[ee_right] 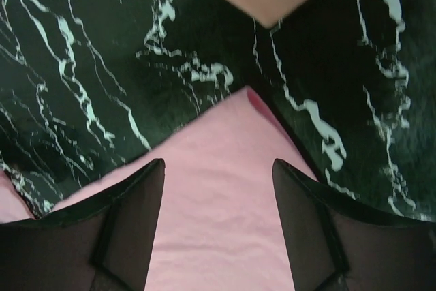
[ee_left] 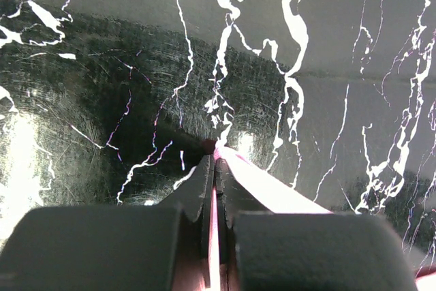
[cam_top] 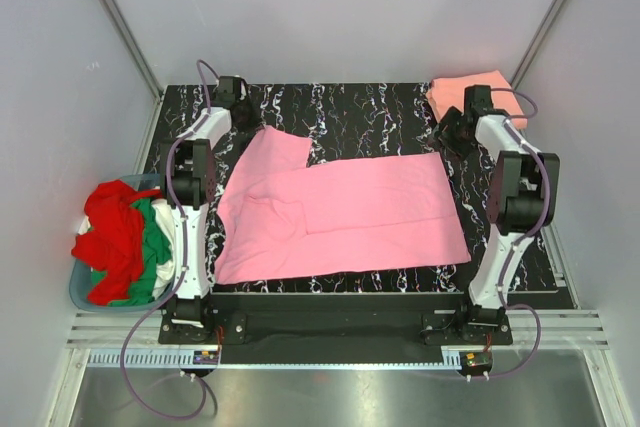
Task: Fold and stack the t-shirts
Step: Fold the tshirt
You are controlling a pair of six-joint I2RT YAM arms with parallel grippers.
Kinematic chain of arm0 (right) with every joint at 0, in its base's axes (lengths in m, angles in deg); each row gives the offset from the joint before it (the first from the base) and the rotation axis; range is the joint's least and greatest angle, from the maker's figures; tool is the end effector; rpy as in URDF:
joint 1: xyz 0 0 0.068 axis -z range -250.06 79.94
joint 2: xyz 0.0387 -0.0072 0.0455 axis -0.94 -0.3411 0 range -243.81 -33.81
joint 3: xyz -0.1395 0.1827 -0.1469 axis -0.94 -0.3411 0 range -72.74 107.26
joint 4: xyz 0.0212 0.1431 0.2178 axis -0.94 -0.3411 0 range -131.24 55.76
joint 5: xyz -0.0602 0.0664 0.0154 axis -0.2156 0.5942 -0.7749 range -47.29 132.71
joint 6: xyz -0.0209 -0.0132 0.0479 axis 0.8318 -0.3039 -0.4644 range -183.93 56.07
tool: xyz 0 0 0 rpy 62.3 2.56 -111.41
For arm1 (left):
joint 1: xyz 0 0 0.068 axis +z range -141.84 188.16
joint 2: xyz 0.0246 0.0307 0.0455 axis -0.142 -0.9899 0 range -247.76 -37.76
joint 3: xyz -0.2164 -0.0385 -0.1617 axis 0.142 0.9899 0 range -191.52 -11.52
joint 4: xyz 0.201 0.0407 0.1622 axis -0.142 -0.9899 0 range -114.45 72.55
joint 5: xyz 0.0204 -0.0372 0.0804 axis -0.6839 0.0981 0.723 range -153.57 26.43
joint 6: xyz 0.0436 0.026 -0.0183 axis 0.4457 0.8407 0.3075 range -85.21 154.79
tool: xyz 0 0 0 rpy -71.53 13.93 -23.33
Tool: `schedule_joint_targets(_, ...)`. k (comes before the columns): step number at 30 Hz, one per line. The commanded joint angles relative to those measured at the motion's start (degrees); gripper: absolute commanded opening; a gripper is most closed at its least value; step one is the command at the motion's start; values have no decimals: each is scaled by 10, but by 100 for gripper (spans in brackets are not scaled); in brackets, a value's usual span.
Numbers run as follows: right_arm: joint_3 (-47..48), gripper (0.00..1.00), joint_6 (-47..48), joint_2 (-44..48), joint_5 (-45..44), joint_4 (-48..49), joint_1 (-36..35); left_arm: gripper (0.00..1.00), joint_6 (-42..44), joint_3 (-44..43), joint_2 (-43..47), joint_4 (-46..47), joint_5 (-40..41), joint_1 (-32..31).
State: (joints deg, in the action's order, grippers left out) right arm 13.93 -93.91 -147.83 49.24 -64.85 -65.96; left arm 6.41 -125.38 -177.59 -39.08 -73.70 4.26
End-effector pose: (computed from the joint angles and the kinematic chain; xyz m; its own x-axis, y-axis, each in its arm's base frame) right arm 0.4299 -0.0268 0.2026 -0.7270 0.5497 -0.4114 0.4317 0.8319 0.3486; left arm 0.5402 -0.0432 0.1500 -0.7362 -0.4188 -0.5317 -0.1871 0.8809 -0.4348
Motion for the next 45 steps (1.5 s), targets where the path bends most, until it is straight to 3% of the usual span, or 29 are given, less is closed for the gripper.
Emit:
schedule_joint_targets(1,87,70,13,-49,-38,-23,-2,0,3,12,19,2,4,-1)
schedule_joint_targets(7,137,62,24,-106,-63,-42,-3,0,-1,12,18,4,4,2)
schedule_joint_targets(19,127,54,26,-141,-94,-25,-30,0,-3,14,20,6,5,2)
schedule_joint_targets(22,136,42,27,-149,-98,-30,-30,0,-3,13,19,6,4,2)
schedule_joint_targets(26,129,14,29,-147,-100,-31,-30,0,-3,14,19,4,2,2)
schedule_joint_targets(29,121,0,33,-139,-106,-30,-30,0,-4,12,19,2,-1,2)
schedule_joint_targets(34,126,0,39,-119,-114,-38,-31,0,3,1,39,-31,0,2)
schedule_joint_targets(45,107,0,40,-34,-114,-49,-30,0,19,40,175,-91,24,-1)
